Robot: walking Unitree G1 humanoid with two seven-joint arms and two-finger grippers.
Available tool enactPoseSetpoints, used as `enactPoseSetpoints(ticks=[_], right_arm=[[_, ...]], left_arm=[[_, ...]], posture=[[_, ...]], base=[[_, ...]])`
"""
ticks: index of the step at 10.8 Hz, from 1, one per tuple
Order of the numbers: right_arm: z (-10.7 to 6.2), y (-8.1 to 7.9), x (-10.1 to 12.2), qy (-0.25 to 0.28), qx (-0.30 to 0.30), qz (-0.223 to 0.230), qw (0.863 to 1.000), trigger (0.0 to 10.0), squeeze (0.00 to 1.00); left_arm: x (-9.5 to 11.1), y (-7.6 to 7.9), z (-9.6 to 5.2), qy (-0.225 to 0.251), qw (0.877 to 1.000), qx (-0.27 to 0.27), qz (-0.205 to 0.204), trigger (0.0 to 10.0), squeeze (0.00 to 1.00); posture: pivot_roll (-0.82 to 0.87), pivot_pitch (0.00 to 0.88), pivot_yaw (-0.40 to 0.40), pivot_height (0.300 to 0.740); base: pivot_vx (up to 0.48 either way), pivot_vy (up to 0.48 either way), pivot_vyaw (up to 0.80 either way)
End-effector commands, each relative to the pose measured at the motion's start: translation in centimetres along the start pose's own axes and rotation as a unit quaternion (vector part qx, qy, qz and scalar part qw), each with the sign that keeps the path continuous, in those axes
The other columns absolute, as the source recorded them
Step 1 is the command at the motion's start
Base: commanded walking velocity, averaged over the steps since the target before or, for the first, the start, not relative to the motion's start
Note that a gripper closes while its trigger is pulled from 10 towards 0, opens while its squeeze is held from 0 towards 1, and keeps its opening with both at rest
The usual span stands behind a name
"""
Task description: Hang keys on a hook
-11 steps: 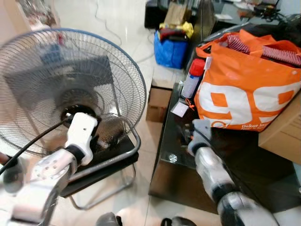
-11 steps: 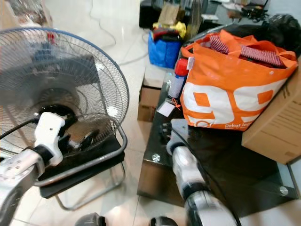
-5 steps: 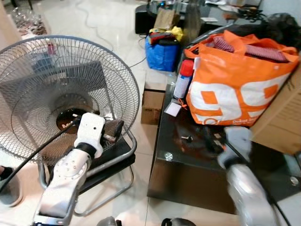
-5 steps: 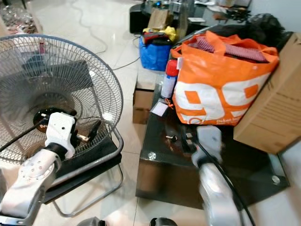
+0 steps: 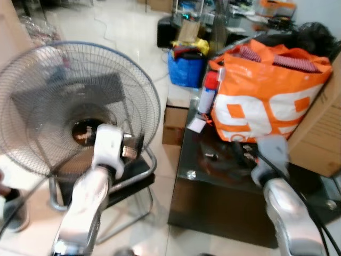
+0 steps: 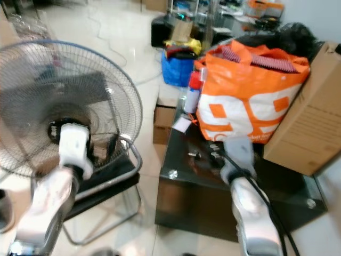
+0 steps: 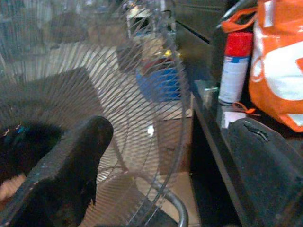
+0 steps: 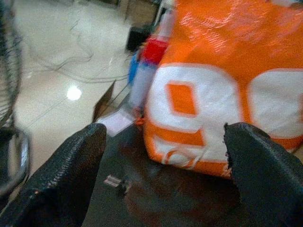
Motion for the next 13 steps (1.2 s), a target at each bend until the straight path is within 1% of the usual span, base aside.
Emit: enactPoseSetpoints(ticks=[1, 2, 4, 5, 6, 7, 8, 9, 10, 11, 12, 13], right_arm=[[0.2, 0.4, 0.0, -0.008, -0.001, -0.001, 1.000, 10.0, 0.00], [0.5, 0.2, 0.1, -0.013, 0.006, -0.001, 1.000, 10.0, 0.00], [1.0, -0.3, 0.0, -0.027, 0.034, -0.011, 0.999, 10.0, 0.00], [1.1, -0.2, -0.1, -0.036, 0.040, -0.016, 0.998, 10.0, 0.00], [1.1, 0.1, -0.3, -0.042, 0.037, -0.015, 0.998, 10.0, 0.00], [1.0, 0.3, -0.3, -0.043, 0.030, -0.014, 0.999, 10.0, 0.00], [0.7, 0.5, -0.4, -0.042, 0.019, -0.010, 0.999, 10.0, 0.00], [0.1, 1.0, -0.6, -0.039, -0.003, 0.000, 0.999, 10.0, 0.00], [-1.0, 1.5, -0.8, -0.036, -0.032, 0.010, 0.999, 10.0, 0.00], [-2.0, 1.9, -0.9, -0.034, -0.049, 0.015, 0.998, 10.0, 0.00], [-3.3, 2.4, -1.1, -0.035, -0.071, 0.020, 0.997, 10.0, 0.00], [-3.7, 2.6, -1.2, -0.036, -0.077, 0.022, 0.996, 10.0, 0.00]], left_arm=[[-0.2, -0.4, -0.3, -0.005, 1.000, 0.013, 0.008, 10.0, 0.00], [-0.5, -0.8, -0.8, -0.011, 1.000, 0.025, 0.014, 10.0, 0.00], [-0.7, -1.2, -1.7, -0.018, 0.999, 0.049, 0.011, 10.0, 0.00], [-0.7, -1.1, -2.1, -0.020, 0.998, 0.055, 0.009, 10.0, 0.00], [-0.8, -0.9, -2.3, -0.023, 0.998, 0.054, 0.010, 10.0, 0.00], [-0.7, -0.5, -2.1, -0.021, 0.999, 0.042, 0.012, 10.0, 0.00], [-0.4, -0.2, -1.7, -0.016, 0.999, 0.030, 0.014, 10.0, 0.00], [0.1, 0.2, -0.9, -0.007, 1.000, 0.006, 0.017, 10.0, 0.00], [0.6, 0.6, 0.0, 0.003, 1.000, -0.021, 0.020, 10.0, 0.00], [0.8, 0.9, 0.7, 0.009, 0.999, -0.036, 0.016, 10.0, 0.00], [1.0, 1.4, 1.5, 0.014, 0.998, -0.055, 0.011, 10.0, 0.00], [1.2, 1.7, 1.7, 0.017, 0.998, -0.060, 0.010, 10.0, 0.00]], posture=[[0.01, 0.000, -0.144, 0.740], [0.03, 0.000, -0.166, 0.740], [0.06, 0.000, -0.225, 0.740], [0.07, 0.000, -0.239, 0.740], [0.07, 0.000, -0.239, 0.740], [0.07, 0.000, -0.239, 0.740], [0.03, 0.000, -0.175, 0.740], [0.01, 0.000, -0.148, 0.740], [-0.06, 0.000, -0.054, 0.740], [-0.11, 0.000, -0.008, 0.740], [-0.15, 0.000, 0.030, 0.740], [-0.16, 0.000, 0.038, 0.740]], base=[[0.000, 0.000, 0.00], [0.000, 0.000, 0.00], [0.000, 0.000, 0.00], [0.000, -0.270, 0.00], [0.000, -0.274, 0.00], [0.000, -0.244, 0.00], [0.000, -0.244, 0.00], [0.000, 0.000, 0.00], [0.000, 0.000, 0.00], [0.000, 0.000, 0.00], [0.000, 0.000, 0.00], [0.000, 0.000, 0.00]])
Point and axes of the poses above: a point about 5 cm out from each wrist's last joint towards the gripper, its own z axis pointing out of the wrist towards the gripper, its own x axis along the axis of the wrist's last joint, y = z × x, the point moved 3 cm from there along z, pointing out of the wrist towards the gripper, and after that the axes turned 12 degrees about z, right-handed, at the moved point
